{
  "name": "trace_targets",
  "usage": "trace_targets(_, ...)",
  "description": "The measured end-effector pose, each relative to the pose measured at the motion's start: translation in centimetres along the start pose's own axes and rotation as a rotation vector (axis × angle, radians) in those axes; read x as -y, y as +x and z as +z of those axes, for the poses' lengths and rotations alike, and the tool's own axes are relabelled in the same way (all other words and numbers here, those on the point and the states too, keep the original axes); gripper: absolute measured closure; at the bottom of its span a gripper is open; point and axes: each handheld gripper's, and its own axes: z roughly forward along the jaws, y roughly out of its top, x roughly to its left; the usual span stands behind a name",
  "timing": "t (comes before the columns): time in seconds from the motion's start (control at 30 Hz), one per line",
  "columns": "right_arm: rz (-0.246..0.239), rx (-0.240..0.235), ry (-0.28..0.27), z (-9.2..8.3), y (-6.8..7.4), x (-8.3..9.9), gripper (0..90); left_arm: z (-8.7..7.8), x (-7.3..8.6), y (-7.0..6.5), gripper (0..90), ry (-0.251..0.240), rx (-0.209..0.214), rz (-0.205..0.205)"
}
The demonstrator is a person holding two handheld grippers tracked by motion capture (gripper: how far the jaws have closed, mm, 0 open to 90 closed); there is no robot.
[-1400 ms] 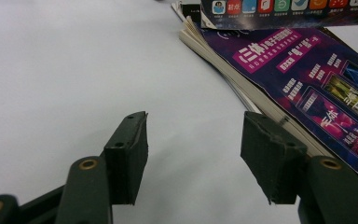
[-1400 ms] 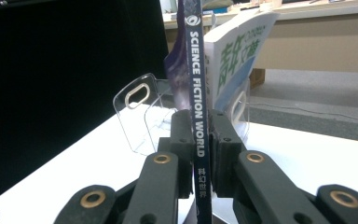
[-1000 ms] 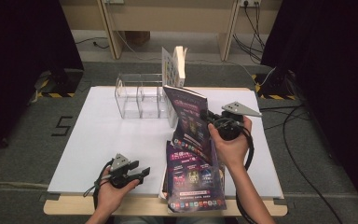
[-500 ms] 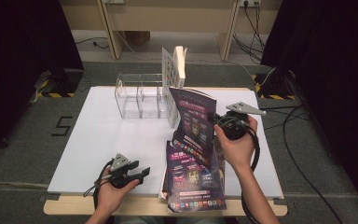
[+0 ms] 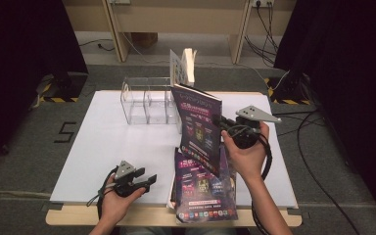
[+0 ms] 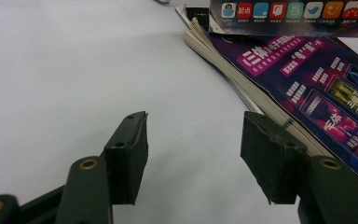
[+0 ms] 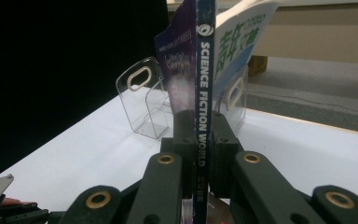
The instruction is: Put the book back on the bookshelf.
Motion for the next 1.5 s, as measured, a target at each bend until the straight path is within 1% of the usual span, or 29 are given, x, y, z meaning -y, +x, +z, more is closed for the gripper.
trace_targets(0.2,-0.004,-0.013,-0.021,0.2,0.5,-0.3,84.9,-0.1,-0.1,0.1,40.9,-0.004,-0.005,-0.002)
trace_targets(0.33,-0.01,-0.013,-0.032,0.3,0.7,-0.5,84.9,-0.2,0.0,0.1,40.9,-0.005,-0.006,-0.002)
trace_targets(0.57,-0.001,-0.024,-0.045,0.4,1.1,-0.8,84.9,-0.3,0.0,0.2,40.9,-0.008,-0.012,-0.006)
trace_targets(0.7,-0.007,-0.031,-0.054,0.7,1.3,-1.1,84.9,-0.5,0.0,0.2,40.9,-0.011,-0.016,-0.006)
trace_targets(0.77,0.001,-0.037,-0.056,0.9,1.4,-1.2,84.9,-0.5,0.1,0.3,40.9,-0.014,-0.019,-0.009)
trace_targets(1.1,0.0,-0.052,-0.068,1.6,2.0,-1.5,84.9,-0.8,-0.1,0.5,40.8,-0.023,-0.029,-0.016)
trace_targets(1.27,0.001,-0.057,-0.08,2.0,2.4,-1.7,84.9,-0.9,-0.3,0.4,40.7,-0.029,-0.029,-0.01)
trace_targets(1.4,0.008,-0.062,-0.082,2.5,2.6,-1.8,84.9,-1.2,-1.0,0.4,40.6,-0.039,-0.03,-0.005)
trace_targets(1.43,0.009,-0.061,-0.085,2.7,2.7,-1.8,84.9,-1.3,-1.1,0.2,40.4,-0.045,-0.023,-0.012)
trace_targets(1.47,0.012,-0.061,-0.085,2.8,2.8,-1.9,84.9,-1.3,-1.4,-0.1,40.1,-0.049,-0.017,-0.009)
trace_targets(1.5,0.007,-0.06,-0.088,3.0,2.9,-1.9,84.9,-1.3,-1.6,-0.4,39.4,-0.056,-0.021,0.004)
